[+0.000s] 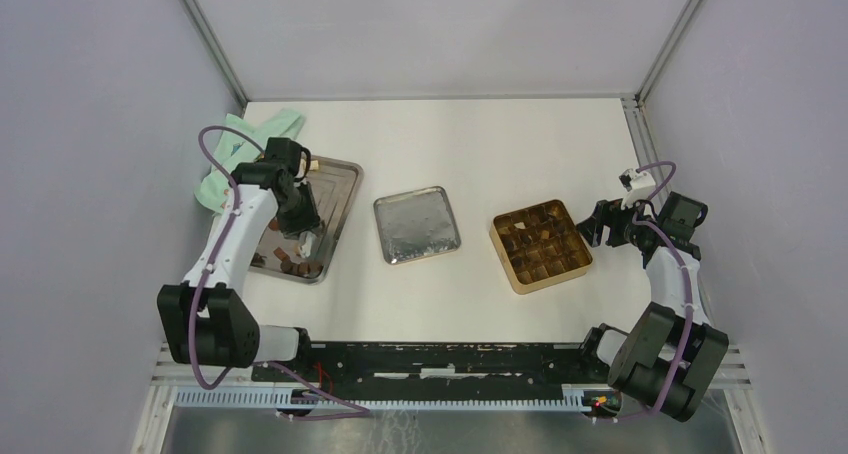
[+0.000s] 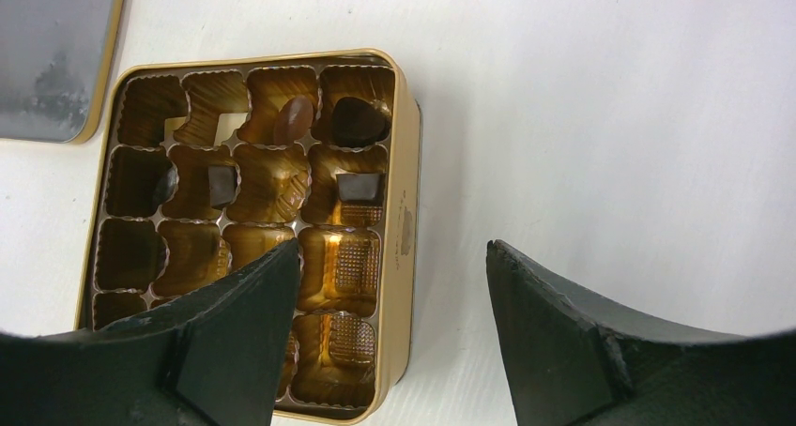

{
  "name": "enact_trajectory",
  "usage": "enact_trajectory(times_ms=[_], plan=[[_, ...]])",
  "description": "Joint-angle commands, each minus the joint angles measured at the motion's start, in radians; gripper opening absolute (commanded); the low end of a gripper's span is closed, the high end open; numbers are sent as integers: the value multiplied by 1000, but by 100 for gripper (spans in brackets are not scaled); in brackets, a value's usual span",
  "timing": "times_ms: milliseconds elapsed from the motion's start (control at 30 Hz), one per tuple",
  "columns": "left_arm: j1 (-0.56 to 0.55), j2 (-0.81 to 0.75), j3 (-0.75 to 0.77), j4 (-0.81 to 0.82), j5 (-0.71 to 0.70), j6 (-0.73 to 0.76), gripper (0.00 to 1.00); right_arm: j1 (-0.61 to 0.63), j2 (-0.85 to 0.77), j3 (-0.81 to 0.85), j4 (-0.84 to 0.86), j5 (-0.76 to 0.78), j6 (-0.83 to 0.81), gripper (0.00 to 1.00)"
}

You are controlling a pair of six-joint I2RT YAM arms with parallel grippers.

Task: Pack the chocolate
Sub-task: Pick up the fake chocolate from the plate, then pick up the packing box from the center of the board.

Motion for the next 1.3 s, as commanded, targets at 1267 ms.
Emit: enact_trajectory(times_ms=[1267], plan=[[-1008,174,216,558,363,102,2,-2,11,76,-61,17,-49,78]])
